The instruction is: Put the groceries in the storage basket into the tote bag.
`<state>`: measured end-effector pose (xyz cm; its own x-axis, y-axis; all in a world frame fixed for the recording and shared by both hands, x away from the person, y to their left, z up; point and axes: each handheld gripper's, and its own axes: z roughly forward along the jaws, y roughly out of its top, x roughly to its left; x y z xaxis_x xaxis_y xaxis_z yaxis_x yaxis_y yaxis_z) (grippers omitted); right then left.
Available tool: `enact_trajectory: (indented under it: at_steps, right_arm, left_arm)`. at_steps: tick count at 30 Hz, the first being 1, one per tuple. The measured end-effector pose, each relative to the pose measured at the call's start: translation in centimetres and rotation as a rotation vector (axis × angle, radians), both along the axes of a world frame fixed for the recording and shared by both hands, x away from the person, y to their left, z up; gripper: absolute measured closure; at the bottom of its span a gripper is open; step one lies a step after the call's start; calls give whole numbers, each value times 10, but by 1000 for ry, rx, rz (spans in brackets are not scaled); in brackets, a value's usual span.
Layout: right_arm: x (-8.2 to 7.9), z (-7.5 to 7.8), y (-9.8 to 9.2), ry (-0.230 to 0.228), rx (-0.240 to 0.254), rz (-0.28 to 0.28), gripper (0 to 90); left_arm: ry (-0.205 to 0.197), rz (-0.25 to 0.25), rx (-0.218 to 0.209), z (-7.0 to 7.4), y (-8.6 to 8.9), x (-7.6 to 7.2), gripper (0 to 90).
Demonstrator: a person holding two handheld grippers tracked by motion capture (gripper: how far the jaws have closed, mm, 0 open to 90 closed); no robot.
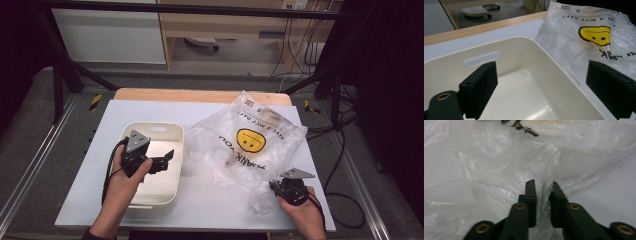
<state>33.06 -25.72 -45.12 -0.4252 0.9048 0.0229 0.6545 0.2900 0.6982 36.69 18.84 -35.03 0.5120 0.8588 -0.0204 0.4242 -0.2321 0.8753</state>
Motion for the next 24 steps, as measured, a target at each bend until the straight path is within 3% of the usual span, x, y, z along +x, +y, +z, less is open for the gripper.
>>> enact_trajectory:
  at_steps: [5, 11, 14, 24]
  right_arm:
    - [3, 1, -8, 29, 44, 11, 900]
    - [-3, 6, -33, 16, 11, -58, 900]
    - [-1, 7, -43, 1, -4, -81, 900]
    - [13, 10, -86, -60, -84, -179, 900]
  left_arm:
    - [0, -3, -4, 0, -1, 0, 101]
    - [-5, -9, -9, 1, -4, -1, 101]
    - [-32, 2, 7, 6, -5, -3, 104]
    - [-42, -63, 5, 11, -31, -14, 104]
